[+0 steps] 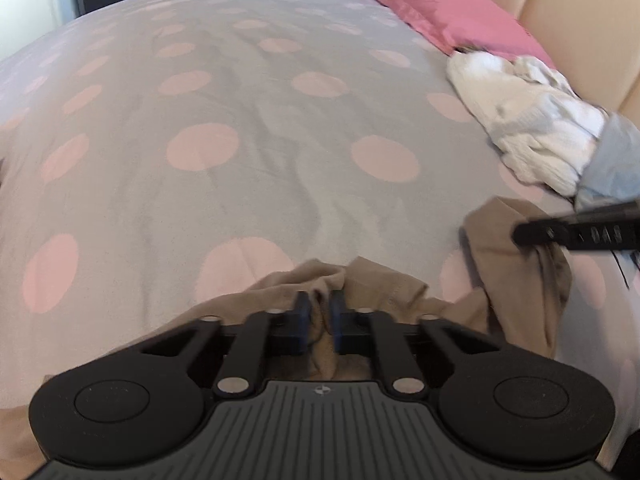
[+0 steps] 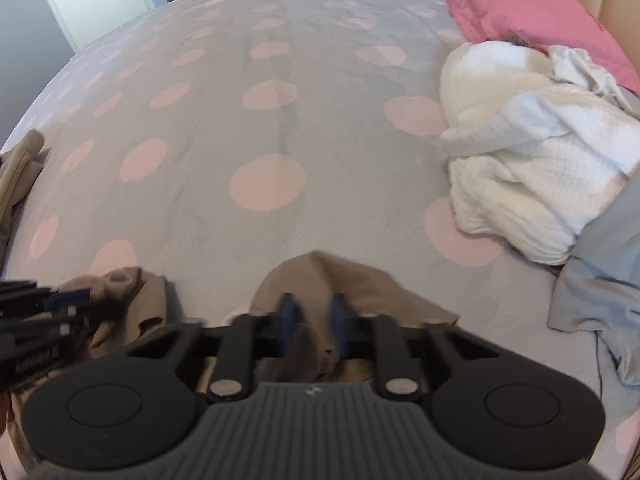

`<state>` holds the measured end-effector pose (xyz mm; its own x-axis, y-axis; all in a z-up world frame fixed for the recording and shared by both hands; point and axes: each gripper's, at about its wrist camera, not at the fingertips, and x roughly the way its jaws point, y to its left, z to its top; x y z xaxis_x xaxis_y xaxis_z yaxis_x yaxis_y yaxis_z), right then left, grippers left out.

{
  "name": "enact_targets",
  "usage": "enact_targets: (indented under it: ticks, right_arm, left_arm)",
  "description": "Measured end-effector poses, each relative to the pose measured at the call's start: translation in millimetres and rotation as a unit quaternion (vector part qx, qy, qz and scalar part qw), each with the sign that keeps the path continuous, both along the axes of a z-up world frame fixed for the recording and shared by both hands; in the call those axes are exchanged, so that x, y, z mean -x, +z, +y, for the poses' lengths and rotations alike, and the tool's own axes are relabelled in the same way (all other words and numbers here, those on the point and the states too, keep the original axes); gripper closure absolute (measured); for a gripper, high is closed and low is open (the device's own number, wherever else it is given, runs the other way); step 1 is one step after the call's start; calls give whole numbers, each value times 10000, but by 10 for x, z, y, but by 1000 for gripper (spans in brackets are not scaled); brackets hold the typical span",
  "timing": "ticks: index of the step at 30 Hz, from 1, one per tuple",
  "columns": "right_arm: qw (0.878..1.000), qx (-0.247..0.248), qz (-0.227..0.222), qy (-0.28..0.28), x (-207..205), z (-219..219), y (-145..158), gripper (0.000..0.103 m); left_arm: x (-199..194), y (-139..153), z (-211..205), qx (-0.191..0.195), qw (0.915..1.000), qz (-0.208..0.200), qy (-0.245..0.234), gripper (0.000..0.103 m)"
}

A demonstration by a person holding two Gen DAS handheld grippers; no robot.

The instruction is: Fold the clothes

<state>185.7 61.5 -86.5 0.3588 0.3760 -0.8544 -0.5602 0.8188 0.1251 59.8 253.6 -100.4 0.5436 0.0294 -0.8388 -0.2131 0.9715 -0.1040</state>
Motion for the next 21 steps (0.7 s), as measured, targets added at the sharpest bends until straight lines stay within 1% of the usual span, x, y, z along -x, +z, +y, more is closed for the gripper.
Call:
enact_targets:
  ticks: [2, 5, 7, 10, 12, 14, 16, 19, 21]
  right_arm:
    - [9999, 19, -153, 27, 38, -11, 36, 99]
    - [9992, -49, -384, -66, 62, -83, 130, 99]
    - [9984, -126, -537, -151, 86, -143, 211, 99]
    - [9961, -310, -763, -327, 136, -259, 371, 99]
    - [9939, -432, -913, -445, 169, -336, 478, 100]
    - [9912, -554, -1062, -562, 202, -413, 585, 102]
    - [9858, -561, -1392, -749, 248, -514, 727, 102]
    - [9852, -446, -1390, -895, 267, -606, 745, 102]
    - [9850, -366, -1368, -988, 278, -665, 749, 102]
  left_arm:
    - [81, 125, 128, -71, 9996, -133, 217, 101]
    - [292, 437, 360, -327, 9972, -402, 539, 101]
    - [469, 689, 558, -472, 9939, -560, 829, 101]
    - [805, 1084, 874, -746, 9854, -794, 1309, 101]
    - [1083, 1334, 1073, -964, 9774, -937, 1630, 101]
    - [1366, 1556, 1262, -1186, 9676, -1057, 1963, 101]
    - [1642, 1738, 1443, -1353, 9563, -1148, 2322, 101]
    - [2009, 1921, 1674, -1580, 9393, -1189, 2805, 101]
    - [2214, 1959, 1803, -1749, 9279, -1107, 3100, 101]
